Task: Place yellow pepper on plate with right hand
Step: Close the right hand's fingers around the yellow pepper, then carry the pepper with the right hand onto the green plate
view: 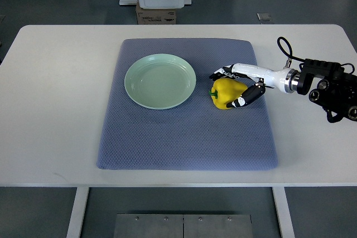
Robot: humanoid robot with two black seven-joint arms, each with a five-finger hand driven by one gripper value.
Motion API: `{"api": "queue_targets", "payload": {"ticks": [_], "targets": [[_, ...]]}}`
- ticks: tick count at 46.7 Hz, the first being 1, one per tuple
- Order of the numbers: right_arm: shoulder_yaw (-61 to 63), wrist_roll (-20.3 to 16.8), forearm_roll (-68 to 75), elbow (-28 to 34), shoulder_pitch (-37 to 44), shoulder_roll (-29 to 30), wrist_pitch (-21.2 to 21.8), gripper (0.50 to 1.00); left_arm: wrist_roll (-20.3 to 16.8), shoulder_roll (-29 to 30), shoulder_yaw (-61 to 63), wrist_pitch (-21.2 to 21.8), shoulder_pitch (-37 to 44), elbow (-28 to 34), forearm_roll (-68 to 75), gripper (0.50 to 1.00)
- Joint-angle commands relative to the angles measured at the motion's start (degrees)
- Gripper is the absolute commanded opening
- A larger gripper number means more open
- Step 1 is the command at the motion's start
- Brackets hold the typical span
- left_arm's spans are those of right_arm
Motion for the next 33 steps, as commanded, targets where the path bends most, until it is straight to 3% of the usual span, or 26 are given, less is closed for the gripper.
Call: {"api": "queue_targets", "payload": {"ticks": [1,5,9,11,12,33], "targets": [[0.0,0.1,0.0,0.0,0.0,0.1,0.0,0.799,0.0,0.0,0.0,0.0,0.0,0.0,0.0,1.000],[-0.1,0.1,0.0,-0.1,0.0,0.1,0.0,0.740,0.0,0.0,0.0,0.0,0.0,0.0,0.0,1.000],[0.0,0.0,0.0,-0.1,0.0,0.1,0.0,0.615,0.0,0.0,0.0,0.0,0.0,0.0,0.0,1.000],[0.0,0.0,0.0,-0.2,0.0,0.1,0.0,0.515,0.0,0.0,0.0,0.0,0.0,0.0,0.0,1.000],[0.0,-0.1,0.0,-0.4,0.0,0.1,0.0,0.500,0.0,0.0,0.0,0.0,0.0,0.0,0.0,1.000],[2.6,-1.6,0.9,-0.9,3.5,1.2,-2.3,0.500,0.0,0.0,0.0,0.0,0.0,0.0,0.0,1.000]]}}
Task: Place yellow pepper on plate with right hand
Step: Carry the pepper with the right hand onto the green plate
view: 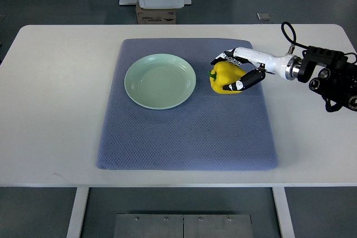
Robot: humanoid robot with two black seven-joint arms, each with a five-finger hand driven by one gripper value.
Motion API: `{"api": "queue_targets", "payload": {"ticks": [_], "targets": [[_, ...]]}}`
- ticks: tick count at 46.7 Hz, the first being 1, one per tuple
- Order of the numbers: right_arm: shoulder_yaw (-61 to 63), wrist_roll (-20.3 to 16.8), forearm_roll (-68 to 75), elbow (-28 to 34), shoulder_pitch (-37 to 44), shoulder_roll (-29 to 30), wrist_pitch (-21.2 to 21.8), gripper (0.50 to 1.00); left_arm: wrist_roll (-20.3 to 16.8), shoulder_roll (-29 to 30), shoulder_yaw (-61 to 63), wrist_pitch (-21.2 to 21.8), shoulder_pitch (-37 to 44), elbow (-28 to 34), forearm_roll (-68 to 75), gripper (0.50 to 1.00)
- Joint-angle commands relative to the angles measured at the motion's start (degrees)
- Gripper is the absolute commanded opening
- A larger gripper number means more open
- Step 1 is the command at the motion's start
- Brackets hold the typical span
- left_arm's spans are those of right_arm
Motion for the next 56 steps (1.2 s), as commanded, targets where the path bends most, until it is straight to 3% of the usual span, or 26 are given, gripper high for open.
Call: {"api": "queue_targets", "payload": {"ticks": [1,56], "targets": [[0.7,-0.9,0.1,0.0,1.0,1.1,0.0,0.500,0.0,0.0,0.0,0.0,0.0,0.0,0.0,1.000],[5.3,-18.0,2.8,0.5,5.3,18.8,0.2,0.500,0.0,0.0,0.0,0.0,0.0,0.0,0.0,1.000]]}}
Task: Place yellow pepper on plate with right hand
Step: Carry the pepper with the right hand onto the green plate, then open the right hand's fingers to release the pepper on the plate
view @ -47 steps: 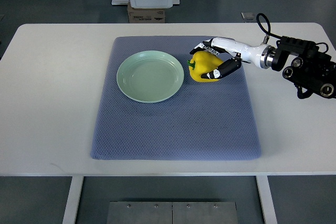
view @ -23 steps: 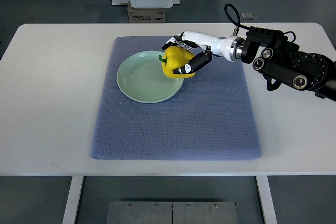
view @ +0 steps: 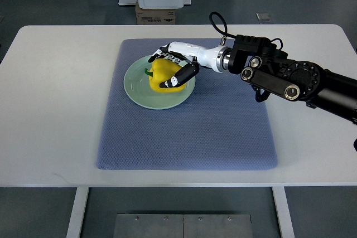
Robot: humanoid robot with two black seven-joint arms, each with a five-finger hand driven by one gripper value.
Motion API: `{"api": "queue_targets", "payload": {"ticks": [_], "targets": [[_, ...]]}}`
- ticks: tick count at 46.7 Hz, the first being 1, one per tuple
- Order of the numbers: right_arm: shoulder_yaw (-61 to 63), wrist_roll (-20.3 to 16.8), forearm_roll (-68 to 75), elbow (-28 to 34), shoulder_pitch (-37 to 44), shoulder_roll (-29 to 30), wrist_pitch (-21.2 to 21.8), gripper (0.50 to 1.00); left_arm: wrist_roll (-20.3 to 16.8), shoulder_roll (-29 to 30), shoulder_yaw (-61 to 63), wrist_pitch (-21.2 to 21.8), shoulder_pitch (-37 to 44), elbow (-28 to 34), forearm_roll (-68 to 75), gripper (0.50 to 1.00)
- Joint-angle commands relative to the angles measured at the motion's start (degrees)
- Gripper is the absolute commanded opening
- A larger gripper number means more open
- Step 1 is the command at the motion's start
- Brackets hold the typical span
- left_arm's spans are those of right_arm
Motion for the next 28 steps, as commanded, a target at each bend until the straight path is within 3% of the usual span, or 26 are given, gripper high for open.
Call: {"api": "queue_targets", "payload": {"ticks": [1,16,28], "targets": [[0.0,-1.5,0.2,0.0,-0.2,1.4,-0.4,0.500,0.0,0.0,0.0,0.0,0.0,0.0,0.0,1.000],[2.7,-8.6,3.3,-1.3,-0.9,3.0,-2.8,0.500,0.0,0.0,0.0,0.0,0.0,0.0,0.0,1.000],[3.1,-11.1,3.7,-2.3,-2.1,3.0,-4.9,0.500,0.0,0.0,0.0,0.0,0.0,0.0,0.0,1.000]]}}
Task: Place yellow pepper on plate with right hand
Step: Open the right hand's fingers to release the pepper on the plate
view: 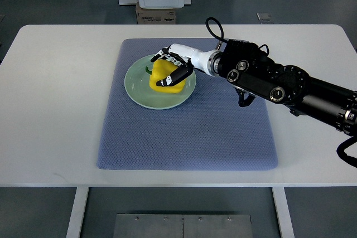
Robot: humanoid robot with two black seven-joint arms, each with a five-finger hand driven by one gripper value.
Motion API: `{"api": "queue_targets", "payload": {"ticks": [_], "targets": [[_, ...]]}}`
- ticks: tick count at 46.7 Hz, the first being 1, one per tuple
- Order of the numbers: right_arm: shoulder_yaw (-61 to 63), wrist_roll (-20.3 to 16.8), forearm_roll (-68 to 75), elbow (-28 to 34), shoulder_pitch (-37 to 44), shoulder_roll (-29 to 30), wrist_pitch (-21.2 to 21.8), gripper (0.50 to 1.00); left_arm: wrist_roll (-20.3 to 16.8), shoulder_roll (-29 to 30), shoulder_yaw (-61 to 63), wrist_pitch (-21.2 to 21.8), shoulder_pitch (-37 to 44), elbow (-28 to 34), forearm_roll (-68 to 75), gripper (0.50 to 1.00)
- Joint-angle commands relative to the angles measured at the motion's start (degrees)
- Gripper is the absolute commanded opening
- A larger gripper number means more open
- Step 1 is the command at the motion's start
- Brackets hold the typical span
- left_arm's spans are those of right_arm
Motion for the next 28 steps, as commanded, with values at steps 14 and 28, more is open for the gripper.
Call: {"api": "queue_targets", "payload": {"ticks": [14,28], "targets": [[0.4,-0.1,0.0,-0.1,-1.8,0.0,-1.0,0.500,0.0,0.0,0.0,0.0,0.0,0.0,0.0,1.000],[0.4,0.2,0.0,-0.2,-2.1,0.0,-2.7,0.631,0.0,0.0,0.0,0.0,0.0,0.0,0.0,1.000]]}}
